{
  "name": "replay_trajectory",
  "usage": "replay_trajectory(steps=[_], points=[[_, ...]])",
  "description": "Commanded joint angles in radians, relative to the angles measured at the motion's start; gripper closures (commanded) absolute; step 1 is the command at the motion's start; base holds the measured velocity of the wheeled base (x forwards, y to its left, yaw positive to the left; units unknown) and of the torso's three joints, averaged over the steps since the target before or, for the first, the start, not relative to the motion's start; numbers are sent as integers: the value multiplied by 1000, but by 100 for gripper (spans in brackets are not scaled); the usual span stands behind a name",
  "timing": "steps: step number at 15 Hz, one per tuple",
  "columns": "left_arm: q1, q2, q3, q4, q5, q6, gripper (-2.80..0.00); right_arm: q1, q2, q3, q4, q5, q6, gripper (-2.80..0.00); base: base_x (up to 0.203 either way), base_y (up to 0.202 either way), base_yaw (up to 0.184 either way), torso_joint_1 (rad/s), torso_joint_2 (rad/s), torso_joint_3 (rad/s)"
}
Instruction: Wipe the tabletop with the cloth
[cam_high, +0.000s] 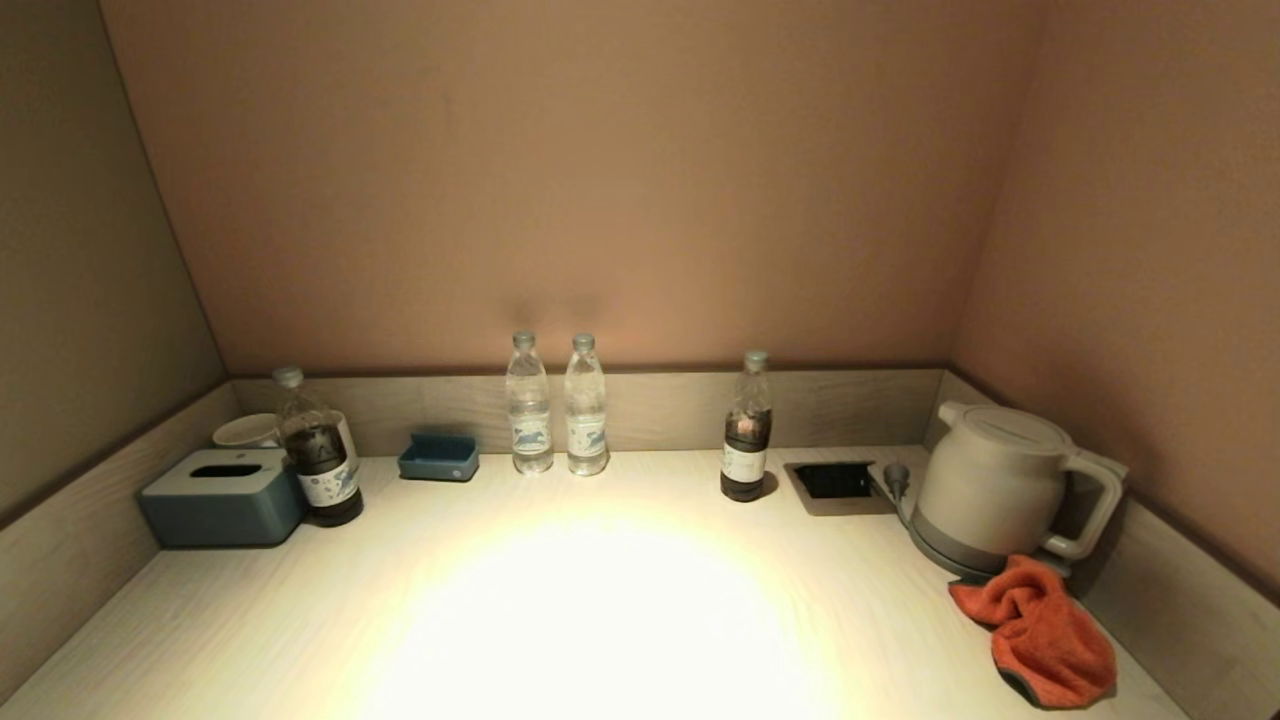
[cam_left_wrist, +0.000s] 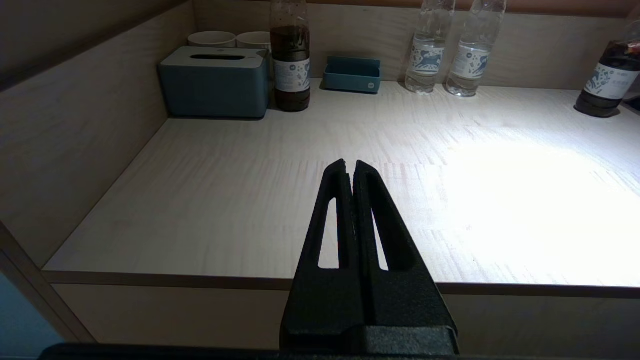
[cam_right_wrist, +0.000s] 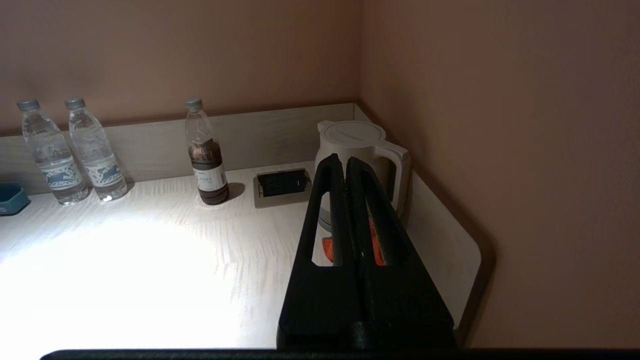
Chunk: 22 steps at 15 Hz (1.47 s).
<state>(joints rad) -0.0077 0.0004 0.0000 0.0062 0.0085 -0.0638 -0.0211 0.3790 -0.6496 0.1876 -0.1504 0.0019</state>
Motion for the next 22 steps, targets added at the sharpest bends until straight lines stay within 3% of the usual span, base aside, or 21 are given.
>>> replay_trajectory(steps=[1,8,12,14,18,22], points=[[0,0,0,0,1,-1,0,4,-105,27,39,5,1,0,0,0,0,0,0,0],[0,0,0,0,1,-1,0,16,-371,111,34,55,4,0,0,0,0,0,0,0],[0,0,0,0,1,-1,0,16,-379,139,15,57,24,0,0,0,0,0,0,0],[0,0,0,0,1,-1,0,16,-379,211,-50,65,47,0,0,0,0,0,0,0],[0,0,0,0,1,-1,0,16,-379,446,-324,77,12,0,0,0,0,0,0,0],[0,0,0,0,1,-1,0,16,-378,541,-390,105,-3,0,0,0,0,0,0,0]])
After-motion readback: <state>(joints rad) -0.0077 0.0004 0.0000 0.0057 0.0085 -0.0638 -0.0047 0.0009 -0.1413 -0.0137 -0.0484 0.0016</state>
